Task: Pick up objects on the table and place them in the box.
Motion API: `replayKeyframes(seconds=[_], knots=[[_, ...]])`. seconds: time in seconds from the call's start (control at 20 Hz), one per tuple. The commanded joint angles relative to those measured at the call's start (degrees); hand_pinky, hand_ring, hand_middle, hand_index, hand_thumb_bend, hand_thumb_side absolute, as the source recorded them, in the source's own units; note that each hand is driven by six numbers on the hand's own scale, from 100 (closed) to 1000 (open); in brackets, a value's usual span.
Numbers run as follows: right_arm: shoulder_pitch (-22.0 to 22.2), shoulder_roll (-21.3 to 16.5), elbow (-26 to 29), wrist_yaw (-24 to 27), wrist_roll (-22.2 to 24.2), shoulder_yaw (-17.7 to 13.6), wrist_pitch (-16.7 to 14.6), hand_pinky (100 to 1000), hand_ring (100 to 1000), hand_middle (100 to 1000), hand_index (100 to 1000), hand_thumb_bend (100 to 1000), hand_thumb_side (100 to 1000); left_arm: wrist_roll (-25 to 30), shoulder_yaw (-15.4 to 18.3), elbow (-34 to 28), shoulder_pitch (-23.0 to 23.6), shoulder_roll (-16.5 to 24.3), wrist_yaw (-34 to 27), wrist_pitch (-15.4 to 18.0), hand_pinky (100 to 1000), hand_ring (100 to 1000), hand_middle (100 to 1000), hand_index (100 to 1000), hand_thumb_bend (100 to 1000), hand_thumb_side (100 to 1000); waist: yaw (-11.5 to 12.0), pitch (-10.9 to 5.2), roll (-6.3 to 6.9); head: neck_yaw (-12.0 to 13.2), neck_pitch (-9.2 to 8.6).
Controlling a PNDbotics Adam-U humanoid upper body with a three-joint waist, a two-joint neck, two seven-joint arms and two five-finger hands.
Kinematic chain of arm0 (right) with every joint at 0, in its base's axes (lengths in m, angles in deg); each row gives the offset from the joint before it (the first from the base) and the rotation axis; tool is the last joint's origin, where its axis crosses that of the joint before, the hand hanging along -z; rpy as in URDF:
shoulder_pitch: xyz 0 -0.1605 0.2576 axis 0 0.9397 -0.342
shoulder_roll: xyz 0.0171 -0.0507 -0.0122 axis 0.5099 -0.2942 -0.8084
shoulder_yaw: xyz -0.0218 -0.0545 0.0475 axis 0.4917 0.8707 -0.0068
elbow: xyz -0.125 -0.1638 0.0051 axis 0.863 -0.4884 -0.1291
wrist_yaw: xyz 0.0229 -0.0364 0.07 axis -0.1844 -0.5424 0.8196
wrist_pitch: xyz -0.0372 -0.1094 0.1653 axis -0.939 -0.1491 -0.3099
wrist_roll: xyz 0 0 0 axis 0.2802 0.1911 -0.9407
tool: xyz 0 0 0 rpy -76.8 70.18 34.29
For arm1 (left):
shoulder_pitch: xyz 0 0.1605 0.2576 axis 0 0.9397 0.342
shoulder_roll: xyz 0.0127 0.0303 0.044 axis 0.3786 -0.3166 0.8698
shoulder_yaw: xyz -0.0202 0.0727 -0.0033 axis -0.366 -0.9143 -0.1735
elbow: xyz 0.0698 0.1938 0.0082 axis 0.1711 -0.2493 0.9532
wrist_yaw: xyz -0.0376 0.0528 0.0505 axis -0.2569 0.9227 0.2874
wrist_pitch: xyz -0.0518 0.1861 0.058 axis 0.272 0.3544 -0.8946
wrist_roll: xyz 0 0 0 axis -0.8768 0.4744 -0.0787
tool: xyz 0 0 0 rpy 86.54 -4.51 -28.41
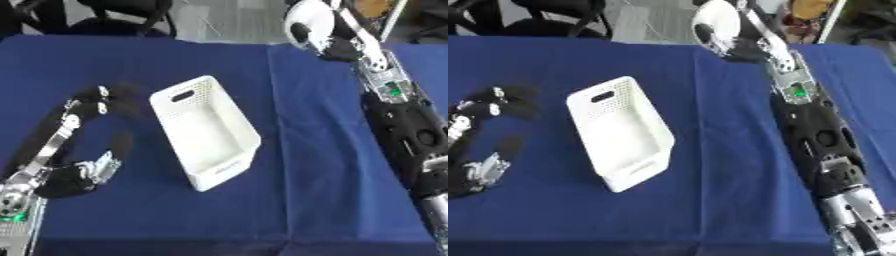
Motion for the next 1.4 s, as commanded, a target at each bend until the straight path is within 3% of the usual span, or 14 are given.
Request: replayKeyframes(seconds=[0.05, 0.6, 1.4], knots=[[-2.24, 1.15, 0.47, -0.94, 15.01, 0.14, -14.84, 100, 114, 238, 384, 100, 100, 0.32, -0.26, -0.95, -0.53, 0.07, -0.49, 0.20, 640, 662, 828, 710, 203, 725, 0.09, -0.52, 0.28, -0.99, 0.02], [-3.08, 7.25, -1.61, -5.04, 16.40, 0.35, -15.67, 100, 111, 234, 381, 100, 100, 0.76, -0.61, -0.95, -0.86, -0.39, -0.91, 0.36, 640, 662, 829, 710, 202, 726, 0.87, -0.26, 0.93, -2.44, 0.02], [-2.34, 12.27, -5.60, -10.98, 17.13, 0.36, -17.01, 100, 106, 229, 380, 100, 100, 1.18, -0.92, -0.95, -1.08, -0.70, -1.05, 0.48, 641, 663, 830, 708, 198, 730, 1.30, 0.05, 1.19, -3.44, 0.02]])
